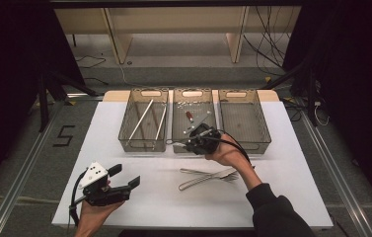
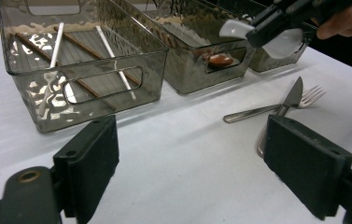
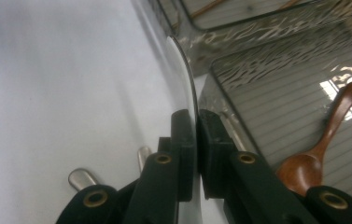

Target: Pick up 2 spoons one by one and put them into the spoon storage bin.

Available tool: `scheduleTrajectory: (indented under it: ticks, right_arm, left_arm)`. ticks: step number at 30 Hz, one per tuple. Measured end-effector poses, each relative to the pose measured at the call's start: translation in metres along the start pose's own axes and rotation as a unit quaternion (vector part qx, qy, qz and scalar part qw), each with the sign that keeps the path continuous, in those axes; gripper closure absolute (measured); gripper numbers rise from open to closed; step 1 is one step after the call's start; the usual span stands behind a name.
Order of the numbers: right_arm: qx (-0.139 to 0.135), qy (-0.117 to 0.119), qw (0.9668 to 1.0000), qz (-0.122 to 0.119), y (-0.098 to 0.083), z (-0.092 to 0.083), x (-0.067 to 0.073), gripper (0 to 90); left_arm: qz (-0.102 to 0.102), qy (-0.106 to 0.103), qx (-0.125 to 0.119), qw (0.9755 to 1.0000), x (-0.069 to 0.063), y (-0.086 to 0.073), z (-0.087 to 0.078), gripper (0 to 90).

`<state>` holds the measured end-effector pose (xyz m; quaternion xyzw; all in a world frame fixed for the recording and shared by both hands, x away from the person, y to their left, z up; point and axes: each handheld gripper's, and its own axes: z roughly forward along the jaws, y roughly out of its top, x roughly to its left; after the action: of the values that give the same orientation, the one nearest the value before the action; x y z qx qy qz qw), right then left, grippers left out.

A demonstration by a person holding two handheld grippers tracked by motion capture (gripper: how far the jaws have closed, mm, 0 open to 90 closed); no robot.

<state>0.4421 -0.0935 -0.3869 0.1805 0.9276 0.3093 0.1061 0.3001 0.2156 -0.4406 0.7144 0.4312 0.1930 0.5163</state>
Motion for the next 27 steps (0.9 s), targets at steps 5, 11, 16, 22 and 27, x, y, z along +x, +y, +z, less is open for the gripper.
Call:
scheduleTrajectory:
  ticks: [5,11,16,22,27]
  right_arm:
    - [-0.019,-0.002,0.9998,0.011,0.004,-0.007,-0.006,86.1]
    - [-0.036,-0.007,0.9992,0.017,0.010,-0.014,-0.012,86.1]
    - [-0.043,-0.015,0.9986,0.027,0.016,-0.019,-0.017,86.1]
    - [-0.053,-0.027,0.9976,0.037,0.023,-0.024,-0.025,86.1]
    - [-0.061,-0.034,0.9954,0.066,0.028,-0.027,-0.032,86.1]
  left_arm:
    - [-0.002,0.000,-0.002,1.0000,0.000,0.000,0.000,18.0]
    - [-0.003,0.001,-0.005,1.0000,0.000,0.000,0.000,18.0]
    - [-0.003,0.001,-0.005,1.0000,0.000,0.000,0.000,18.0]
    - [-0.003,0.001,-0.006,1.0000,0.000,0.000,0.000,18.0]
    - [-0.002,0.001,-0.005,1.0000,0.000,0.000,0.000,18.0]
